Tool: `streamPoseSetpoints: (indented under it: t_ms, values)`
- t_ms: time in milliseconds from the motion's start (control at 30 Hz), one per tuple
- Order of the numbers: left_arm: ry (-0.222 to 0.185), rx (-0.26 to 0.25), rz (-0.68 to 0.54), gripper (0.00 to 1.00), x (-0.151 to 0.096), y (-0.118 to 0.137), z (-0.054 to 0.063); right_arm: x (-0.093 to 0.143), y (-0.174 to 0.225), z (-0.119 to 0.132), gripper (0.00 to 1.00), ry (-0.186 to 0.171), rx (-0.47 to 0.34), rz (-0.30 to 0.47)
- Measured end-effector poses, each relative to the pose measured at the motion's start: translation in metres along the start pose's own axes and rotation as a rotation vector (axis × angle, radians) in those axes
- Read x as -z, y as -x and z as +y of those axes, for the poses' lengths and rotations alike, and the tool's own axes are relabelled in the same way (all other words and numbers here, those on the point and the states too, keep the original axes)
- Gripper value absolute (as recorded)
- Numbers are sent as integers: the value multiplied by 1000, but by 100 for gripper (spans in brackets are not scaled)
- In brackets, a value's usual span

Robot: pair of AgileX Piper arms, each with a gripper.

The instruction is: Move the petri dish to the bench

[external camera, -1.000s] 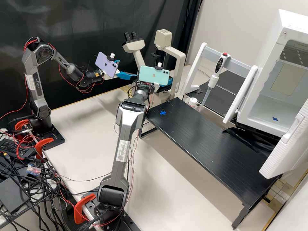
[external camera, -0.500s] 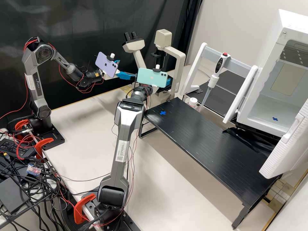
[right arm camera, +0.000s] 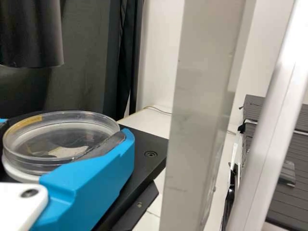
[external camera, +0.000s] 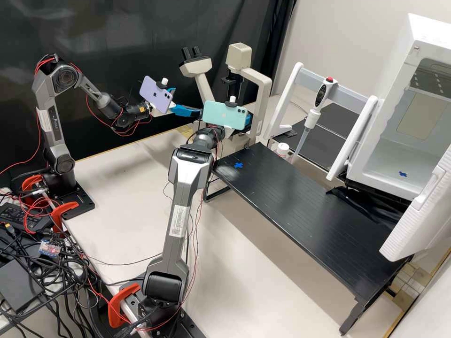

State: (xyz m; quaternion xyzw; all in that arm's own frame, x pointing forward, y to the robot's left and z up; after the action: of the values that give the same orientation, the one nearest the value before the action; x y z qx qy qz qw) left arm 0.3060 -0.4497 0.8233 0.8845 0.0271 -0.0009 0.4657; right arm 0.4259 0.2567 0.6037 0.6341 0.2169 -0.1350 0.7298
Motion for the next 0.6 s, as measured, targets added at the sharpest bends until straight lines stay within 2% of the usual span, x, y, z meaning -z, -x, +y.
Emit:
streamPoseSetpoints:
  t_ms: [133,167,267,300,333,467,567,600]
  values:
    - [0,0,0,100,0,0,0,-4,8,0,0,-6,-31,17]
    - [0,0,0,100,0,0,0,-5,9,0,0,-17,-36,18]
    - [0,0,0,100,0,0,0,-8,18,-2,0,-10,-48,50]
    - [0,0,0,100,0,0,0,-10,22,-3,0,-20,-51,61]
    - [0,0,0,100,0,0,0,-10,25,-4,0,-8,-49,73]
    - [0,0,0,100,0,0,0,-13,48,-8,0,-11,-38,126]
    - [0,0,0,100,0,0,0,-10,67,-13,0,3,-35,172]
    - [0,0,0,100,0,0,0,-11,76,-16,0,17,-35,190]
